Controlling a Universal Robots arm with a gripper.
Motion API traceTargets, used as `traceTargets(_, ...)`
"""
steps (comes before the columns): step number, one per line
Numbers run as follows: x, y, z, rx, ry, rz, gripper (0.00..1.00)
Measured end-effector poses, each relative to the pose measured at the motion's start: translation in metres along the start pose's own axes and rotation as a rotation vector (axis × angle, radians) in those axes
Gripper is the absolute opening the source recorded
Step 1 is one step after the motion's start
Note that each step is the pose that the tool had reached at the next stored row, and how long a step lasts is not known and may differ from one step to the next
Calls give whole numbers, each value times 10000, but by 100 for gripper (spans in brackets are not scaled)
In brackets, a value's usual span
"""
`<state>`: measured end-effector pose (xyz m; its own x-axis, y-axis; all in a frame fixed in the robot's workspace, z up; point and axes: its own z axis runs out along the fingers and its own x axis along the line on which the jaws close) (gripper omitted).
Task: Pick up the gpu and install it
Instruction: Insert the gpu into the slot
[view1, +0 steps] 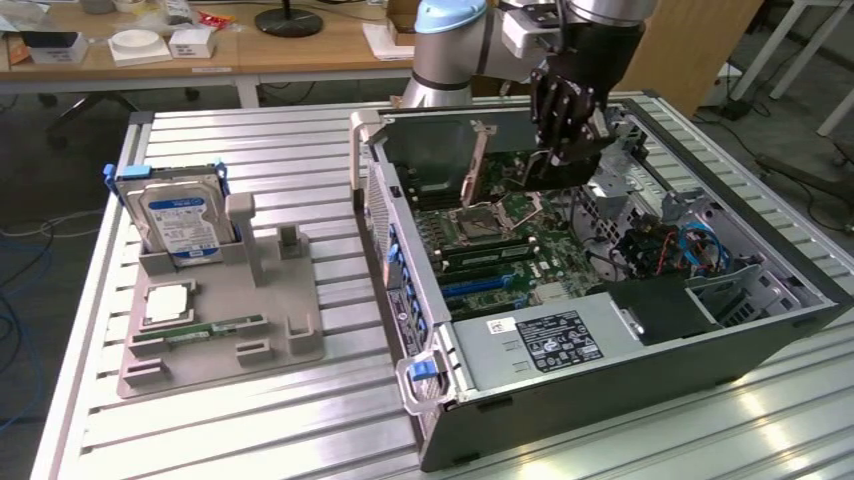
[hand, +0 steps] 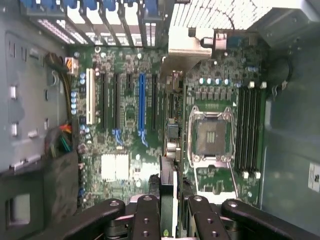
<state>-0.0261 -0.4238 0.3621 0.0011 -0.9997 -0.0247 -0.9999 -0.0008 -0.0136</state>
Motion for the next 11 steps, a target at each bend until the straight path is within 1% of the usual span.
traceTargets(3,11,37,17,-2,5,12,27)
traceTargets(7,111,44,34,0,2,23,27)
traceTargets(8,122,61,41,2,1,25,27)
traceTargets(11,127,187,71,0,1,22,27)
